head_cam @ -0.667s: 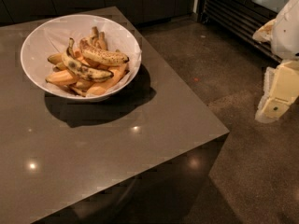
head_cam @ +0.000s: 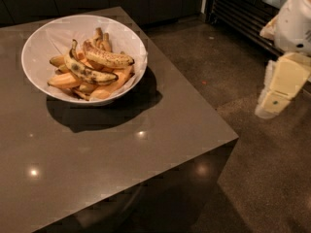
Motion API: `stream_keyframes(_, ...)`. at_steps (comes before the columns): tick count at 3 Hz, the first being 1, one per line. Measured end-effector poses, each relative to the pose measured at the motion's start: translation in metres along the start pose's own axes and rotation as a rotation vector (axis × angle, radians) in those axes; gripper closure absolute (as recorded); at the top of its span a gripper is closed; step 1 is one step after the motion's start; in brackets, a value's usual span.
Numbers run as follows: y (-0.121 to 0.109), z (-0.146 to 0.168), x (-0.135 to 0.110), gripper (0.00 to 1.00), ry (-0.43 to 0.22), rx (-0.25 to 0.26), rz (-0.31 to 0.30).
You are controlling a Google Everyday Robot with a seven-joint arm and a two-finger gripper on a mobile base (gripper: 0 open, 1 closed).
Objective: Pick banana from white bowl
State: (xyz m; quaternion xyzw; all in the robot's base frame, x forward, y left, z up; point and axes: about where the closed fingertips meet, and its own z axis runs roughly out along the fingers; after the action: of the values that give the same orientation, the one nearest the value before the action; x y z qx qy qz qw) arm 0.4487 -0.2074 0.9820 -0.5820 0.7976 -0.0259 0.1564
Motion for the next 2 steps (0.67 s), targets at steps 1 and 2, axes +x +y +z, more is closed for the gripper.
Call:
stream_keyframes(1,-0.022,0.007,-0.035,0.00,0.014,-0.039,0.061)
stream_keyframes(2,-0.045,0.015,-0.087,0.00,0.015,-0.050,0.027)
